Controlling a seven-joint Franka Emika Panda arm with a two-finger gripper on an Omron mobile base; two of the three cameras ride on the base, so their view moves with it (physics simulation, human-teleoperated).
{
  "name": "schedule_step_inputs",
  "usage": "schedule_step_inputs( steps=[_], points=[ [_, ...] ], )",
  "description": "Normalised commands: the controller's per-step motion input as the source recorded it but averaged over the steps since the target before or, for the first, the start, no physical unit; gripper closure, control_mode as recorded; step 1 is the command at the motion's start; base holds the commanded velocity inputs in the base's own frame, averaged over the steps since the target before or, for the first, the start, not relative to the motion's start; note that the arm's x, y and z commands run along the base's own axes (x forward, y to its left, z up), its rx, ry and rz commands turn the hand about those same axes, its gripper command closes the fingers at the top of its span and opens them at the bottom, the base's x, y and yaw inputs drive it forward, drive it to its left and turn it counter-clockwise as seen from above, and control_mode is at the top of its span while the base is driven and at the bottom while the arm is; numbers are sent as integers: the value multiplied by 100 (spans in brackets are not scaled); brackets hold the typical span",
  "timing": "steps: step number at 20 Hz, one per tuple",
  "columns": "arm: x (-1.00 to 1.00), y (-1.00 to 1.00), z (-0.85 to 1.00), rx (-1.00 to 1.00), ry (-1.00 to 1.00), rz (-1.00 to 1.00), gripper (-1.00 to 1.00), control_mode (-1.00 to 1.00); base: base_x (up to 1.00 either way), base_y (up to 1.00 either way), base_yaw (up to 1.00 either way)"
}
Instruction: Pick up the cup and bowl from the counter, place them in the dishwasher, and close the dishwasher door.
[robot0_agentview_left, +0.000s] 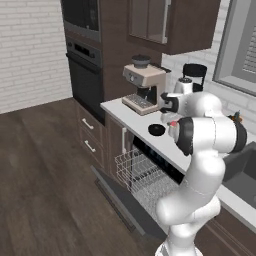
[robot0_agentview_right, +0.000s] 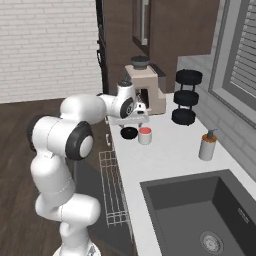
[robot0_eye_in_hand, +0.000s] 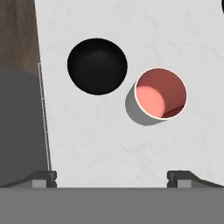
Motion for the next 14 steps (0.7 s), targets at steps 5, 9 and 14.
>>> schedule_step_inputs(
  steps=[5, 9, 14],
  points=[
    [41, -14, -42, 0, 5, 5, -100, -100, 0, 0, 0],
    [34, -14, -40, 0, 3, 4, -100, -100, 0, 0, 0],
    [32, -11, -33, 0, 1, 3, -100, -100, 0, 0, 0]
  ],
)
